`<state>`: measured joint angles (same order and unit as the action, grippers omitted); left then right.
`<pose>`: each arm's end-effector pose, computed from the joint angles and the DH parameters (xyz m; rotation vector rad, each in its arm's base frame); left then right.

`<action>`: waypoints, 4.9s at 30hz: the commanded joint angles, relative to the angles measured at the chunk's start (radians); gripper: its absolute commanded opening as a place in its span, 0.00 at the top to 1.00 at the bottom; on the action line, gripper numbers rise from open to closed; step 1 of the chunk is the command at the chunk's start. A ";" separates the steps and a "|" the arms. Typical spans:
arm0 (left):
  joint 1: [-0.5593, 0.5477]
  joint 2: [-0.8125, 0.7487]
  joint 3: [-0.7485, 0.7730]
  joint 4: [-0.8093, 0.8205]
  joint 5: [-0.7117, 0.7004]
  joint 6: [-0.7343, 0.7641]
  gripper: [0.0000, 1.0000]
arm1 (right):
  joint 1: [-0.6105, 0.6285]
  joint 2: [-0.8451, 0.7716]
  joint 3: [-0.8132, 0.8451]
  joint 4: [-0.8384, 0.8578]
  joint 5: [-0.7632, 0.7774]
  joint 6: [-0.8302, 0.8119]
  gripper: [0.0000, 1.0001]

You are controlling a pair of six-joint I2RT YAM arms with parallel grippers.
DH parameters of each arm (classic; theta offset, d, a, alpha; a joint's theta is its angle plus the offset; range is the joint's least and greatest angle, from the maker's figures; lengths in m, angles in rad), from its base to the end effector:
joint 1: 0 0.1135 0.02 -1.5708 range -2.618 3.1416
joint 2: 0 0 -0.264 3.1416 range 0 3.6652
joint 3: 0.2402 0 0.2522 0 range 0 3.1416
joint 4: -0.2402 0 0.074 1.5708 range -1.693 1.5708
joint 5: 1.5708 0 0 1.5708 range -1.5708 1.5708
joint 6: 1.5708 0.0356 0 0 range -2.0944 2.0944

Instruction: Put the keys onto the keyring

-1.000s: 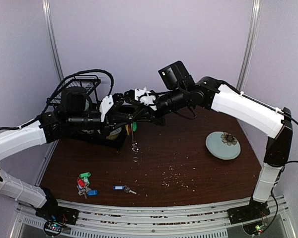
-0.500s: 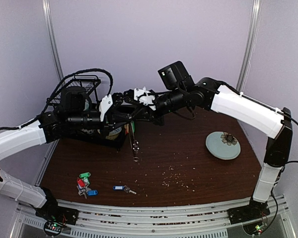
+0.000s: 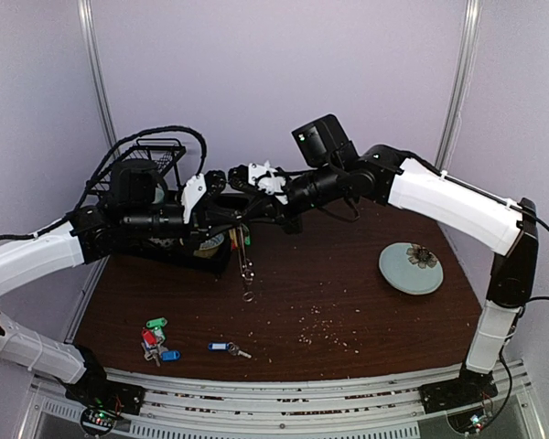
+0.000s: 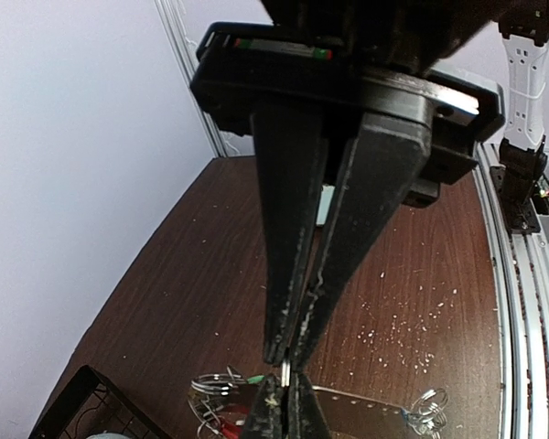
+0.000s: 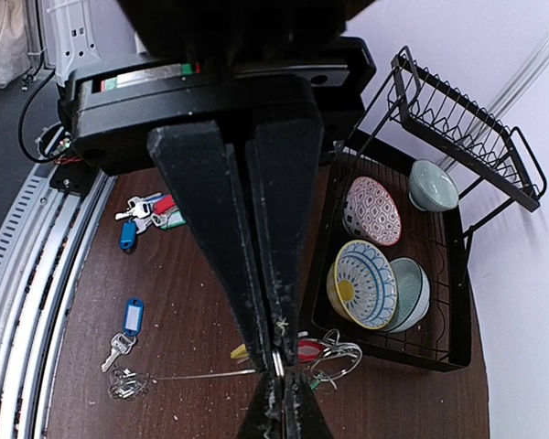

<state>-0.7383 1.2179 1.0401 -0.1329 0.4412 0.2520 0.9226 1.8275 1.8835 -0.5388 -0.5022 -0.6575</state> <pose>0.1980 -0.2008 0.3445 1.1725 1.5193 -0.7447 0.2408 0.3463 0.3936 -1.6655 1.2062 0.6791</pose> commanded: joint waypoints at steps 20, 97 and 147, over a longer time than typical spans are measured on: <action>0.013 -0.075 -0.050 0.131 -0.022 0.065 0.55 | -0.038 -0.294 -0.680 1.162 -0.055 0.734 1.00; 0.031 -0.126 -0.020 0.188 0.085 -0.067 0.75 | -0.074 -0.194 -0.785 1.578 -0.194 0.879 1.00; 0.029 -0.024 -0.057 0.305 0.262 -0.166 1.00 | -0.028 -0.157 -0.749 1.521 -0.220 0.814 1.00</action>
<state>-0.7021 1.2026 0.9871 0.1062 0.7006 0.0803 0.8883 1.6764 1.0954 0.9623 -0.7185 0.1638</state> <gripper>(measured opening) 0.017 0.005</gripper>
